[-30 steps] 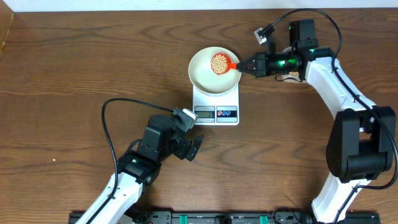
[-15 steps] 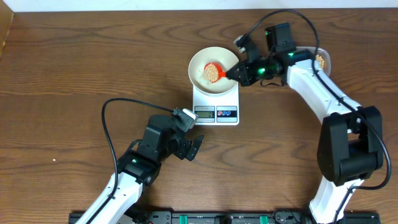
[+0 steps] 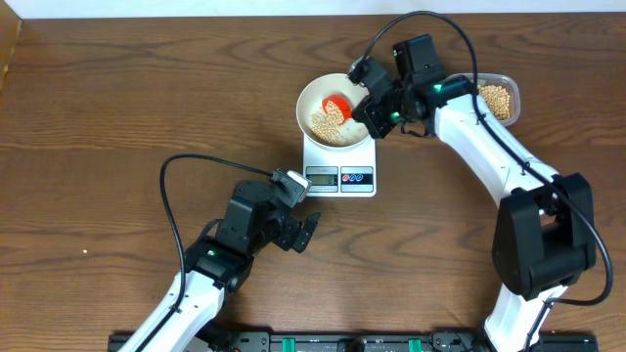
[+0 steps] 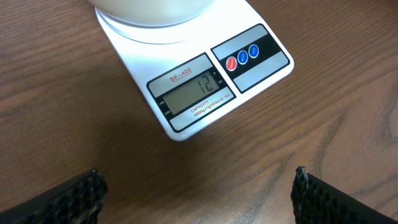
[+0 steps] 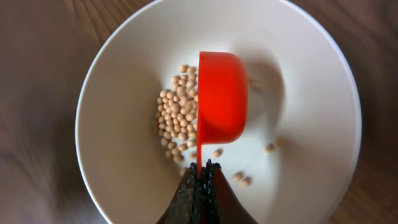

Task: Scoop item into bowl and weigh 50g on scale
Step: 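Tilt the red scoop to pour chickpeas into the bowl, then move the empty red scoop right back over the chickpea tub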

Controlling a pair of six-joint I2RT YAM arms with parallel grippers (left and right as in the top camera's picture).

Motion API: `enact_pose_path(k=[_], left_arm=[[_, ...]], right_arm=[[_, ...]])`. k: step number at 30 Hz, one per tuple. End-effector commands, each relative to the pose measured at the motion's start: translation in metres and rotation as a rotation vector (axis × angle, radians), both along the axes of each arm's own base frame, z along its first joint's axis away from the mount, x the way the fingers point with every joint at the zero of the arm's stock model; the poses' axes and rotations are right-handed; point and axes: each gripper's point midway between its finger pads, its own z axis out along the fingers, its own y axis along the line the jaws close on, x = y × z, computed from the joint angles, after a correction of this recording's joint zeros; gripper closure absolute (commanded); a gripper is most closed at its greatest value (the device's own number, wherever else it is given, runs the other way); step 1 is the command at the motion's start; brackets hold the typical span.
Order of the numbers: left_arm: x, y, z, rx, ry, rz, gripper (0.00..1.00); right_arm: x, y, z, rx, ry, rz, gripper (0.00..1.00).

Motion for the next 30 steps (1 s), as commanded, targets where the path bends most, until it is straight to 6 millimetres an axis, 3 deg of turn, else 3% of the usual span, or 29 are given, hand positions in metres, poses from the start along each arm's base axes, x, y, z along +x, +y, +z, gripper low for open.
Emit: enact_pose_path(k=[1, 14, 23, 30], left_arm=[[0.002, 0.002, -0.001, 0.001, 0.006, 0.021, 0.03], [0.002, 0.002, -0.001, 0.001, 0.006, 0.022, 0.03], [0.002, 0.002, -0.001, 0.001, 0.006, 0.022, 0.03], [0.002, 0.002, -0.001, 0.001, 0.006, 0.022, 0.03]], right_arm=[[0.007, 0.0, 0.03, -0.086, -0.16, 0.043, 0.99], [0.006, -0.005, 0.076, -0.293, -0.414, 0.099, 0.99], [0.003, -0.003, 0.082, -0.263, -0.407, 0.085, 0.99], [-0.001, 0.002, 0.09, -0.089, -0.313, 0.043, 0.99]])
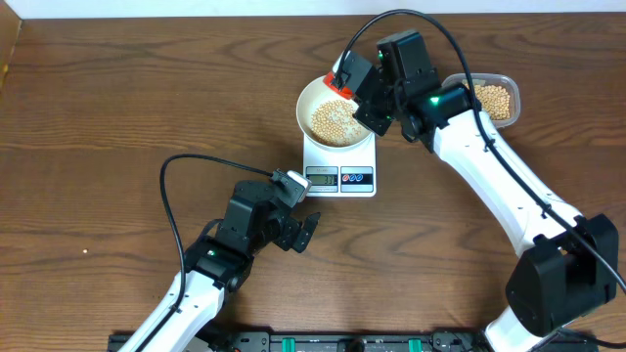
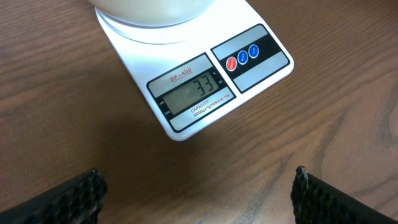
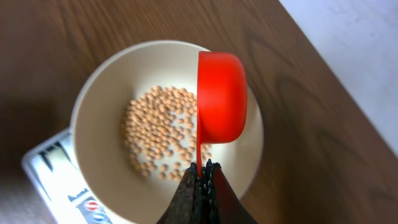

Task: Scoop item into bowl and weigh 50g on scale
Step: 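Move the empty red scoop right back over the chickpea tub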

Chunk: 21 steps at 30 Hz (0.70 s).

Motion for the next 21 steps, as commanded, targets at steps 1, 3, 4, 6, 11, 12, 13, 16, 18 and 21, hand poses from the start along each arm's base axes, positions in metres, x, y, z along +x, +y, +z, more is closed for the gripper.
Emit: enact_pose_path(k=[1, 3, 4, 6, 11, 12, 13, 16, 18, 21], left_arm=[[0.002, 0.002, -0.001, 0.001, 0.006, 0.022, 0.03], [0.002, 0.002, -0.001, 0.001, 0.006, 0.022, 0.03], [0.002, 0.002, -0.001, 0.001, 0.006, 0.022, 0.03], [0.002, 0.002, -0.001, 0.001, 0.006, 0.022, 0.03], [0.002, 0.002, -0.001, 0.001, 0.006, 0.022, 0.03], [0.002, 0.002, -0.001, 0.001, 0.006, 0.022, 0.03], [0.002, 0.002, -0.001, 0.001, 0.006, 0.021, 0.03], [0.002, 0.002, -0.001, 0.001, 0.006, 0.022, 0.03], [0.002, 0.002, -0.001, 0.001, 0.006, 0.021, 0.03], [0.002, 0.002, -0.001, 0.001, 0.006, 0.022, 0.04]], right_arm=[[-0.001, 0.002, 0.03, 0.17, 0.04, -0.027, 0.99], [0.0, -0.006, 0.04, 0.249, 0.074, -0.044, 0.99], [0.002, -0.012, 0.046, 0.285, 0.086, -0.065, 0.99], [0.007, -0.031, 0.057, 0.346, 0.103, -0.12, 0.99], [0.019, -0.084, 0.081, 0.423, 0.083, -0.25, 0.99], [0.021, -0.1, 0.085, 0.425, 0.071, -0.283, 0.99], [0.023, -0.119, 0.088, 0.426, 0.064, -0.326, 0.99], [0.026, -0.151, 0.083, 0.416, 0.073, -0.405, 0.99], [0.028, -0.175, 0.075, 0.39, 0.089, -0.495, 0.99], [0.026, -0.208, 0.058, 0.322, 0.114, -0.618, 0.99]])
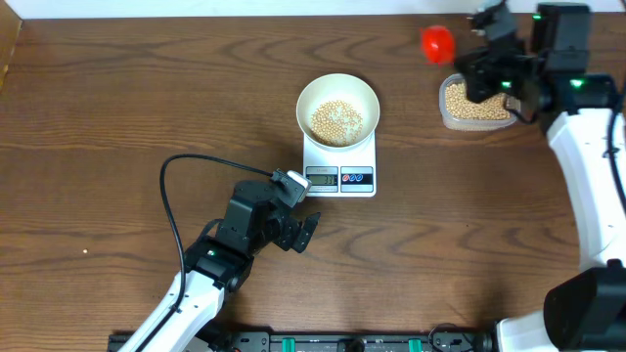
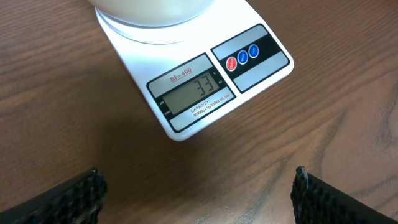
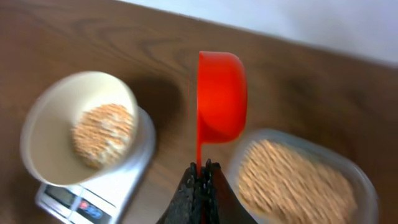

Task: Scoop item into bowl and weigh 50g on scale
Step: 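Move the empty red scoop right back over the chickpea tub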

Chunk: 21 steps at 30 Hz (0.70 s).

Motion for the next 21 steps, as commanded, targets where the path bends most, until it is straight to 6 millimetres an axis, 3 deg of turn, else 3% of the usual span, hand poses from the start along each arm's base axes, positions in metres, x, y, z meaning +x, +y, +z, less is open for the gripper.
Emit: enact_pose_path(k=[1, 9, 21], left_arm=[[0.002, 0.002, -0.001, 0.001, 0.007, 0.022, 0.03], [0.002, 0.002, -0.001, 0.001, 0.007, 0.022, 0.03], [0.002, 0.002, -0.001, 0.001, 0.007, 0.022, 0.03]], right_arm=[[0.001, -0.04, -0.01, -0.065, 0.053, -0.147, 0.99], [-0.005, -0.075, -0.054, -0.159, 0.201, -0.254, 0.99], [0.002, -0.091, -0.104, -0.233, 0.311, -0.302, 0.99]])
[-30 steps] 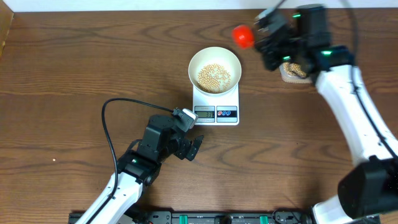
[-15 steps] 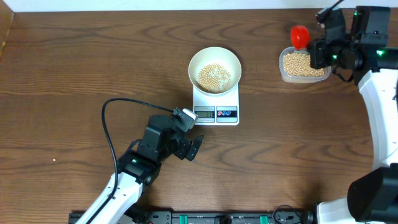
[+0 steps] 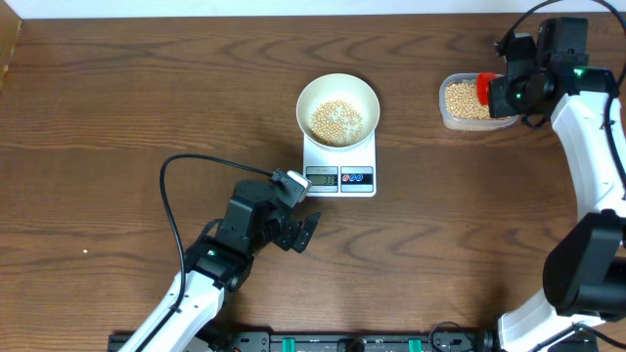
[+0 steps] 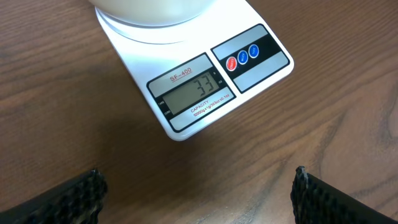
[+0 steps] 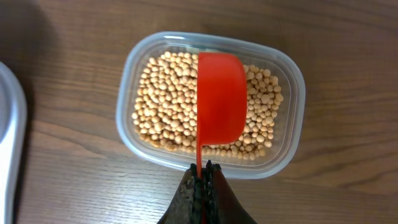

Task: Scoop item into bowl and weigh 50g on scale
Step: 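Move the empty red scoop right back over the chickpea tub, then dip the red scoop into the chickpeas with the right gripper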

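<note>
A cream bowl (image 3: 337,108) holding tan beans sits on the white scale (image 3: 340,166); its display (image 4: 191,91) reads 33. My right gripper (image 5: 201,169) is shut on the handle of a red scoop (image 5: 220,99), which hangs on its side over the clear tub of beans (image 5: 168,99) at the far right (image 3: 468,101). My left gripper (image 4: 198,190) is open, low over bare table just in front of the scale, with nothing between its fingers.
The wooden table (image 3: 117,117) stretches wide to the left and in front of the scale. A black cable (image 3: 181,186) loops by the left arm. The table's back edge runs just behind the tub.
My right gripper has brought the red scoop from beside the tub's left end to directly over the beans in the tub. The scale reading stays at 33. The left arm is unmoved.
The scoop was tipped in the bowl with the scale at 12. Then it was raised over the bowl's rim and the display read 33. Afterwards it was off to the right near the tub, and now it hangs over the tub's beans.
</note>
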Controlling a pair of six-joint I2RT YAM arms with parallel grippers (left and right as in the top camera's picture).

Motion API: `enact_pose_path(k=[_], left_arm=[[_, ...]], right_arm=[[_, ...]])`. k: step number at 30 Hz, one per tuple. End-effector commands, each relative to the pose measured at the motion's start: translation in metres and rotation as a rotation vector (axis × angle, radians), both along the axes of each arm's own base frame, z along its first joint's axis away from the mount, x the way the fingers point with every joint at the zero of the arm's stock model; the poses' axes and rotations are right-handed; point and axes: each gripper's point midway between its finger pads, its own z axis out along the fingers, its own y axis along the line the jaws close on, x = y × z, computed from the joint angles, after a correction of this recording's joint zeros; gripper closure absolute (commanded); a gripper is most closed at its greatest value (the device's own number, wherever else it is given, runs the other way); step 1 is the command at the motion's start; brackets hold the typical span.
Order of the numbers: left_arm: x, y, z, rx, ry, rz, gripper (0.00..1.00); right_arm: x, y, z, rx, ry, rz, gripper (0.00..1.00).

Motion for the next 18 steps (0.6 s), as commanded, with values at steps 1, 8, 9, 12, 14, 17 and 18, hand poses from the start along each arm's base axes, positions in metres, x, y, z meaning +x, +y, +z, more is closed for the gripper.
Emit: enact_pose_path(k=[1, 8, 9, 12, 14, 17, 18], left_arm=[[0.002, 0.002, -0.001, 0.003, 0.005, 0.019, 0.03], [0.002, 0.002, -0.001, 0.002, 0.005, 0.02, 0.03], [0.002, 0.002, -0.001, 0.002, 0.005, 0.02, 0.03], [0.002, 0.002, -0.001, 0.002, 0.005, 0.02, 0.03], [0.002, 0.002, -0.001, 0.003, 0.005, 0.019, 0.03], [0.002, 0.002, -0.001, 0.002, 0.005, 0.02, 0.03], [0.002, 0.002, -0.001, 0.002, 0.005, 0.02, 0.03]], right_arm=[[0.004, -0.007, -0.01, -0.015, 0.022, -0.032, 0.99], [0.006, 0.002, -0.024, 0.052, 0.053, -0.043, 0.99], [0.006, 0.004, -0.026, 0.064, 0.058, -0.041, 0.99], [0.007, 0.012, -0.035, 0.112, 0.079, -0.034, 0.99], [0.007, 0.019, -0.04, 0.149, 0.091, -0.017, 0.99], [0.007, 0.025, -0.045, 0.193, 0.107, -0.014, 0.99], [0.007, 0.027, -0.046, 0.204, 0.109, -0.008, 0.99]])
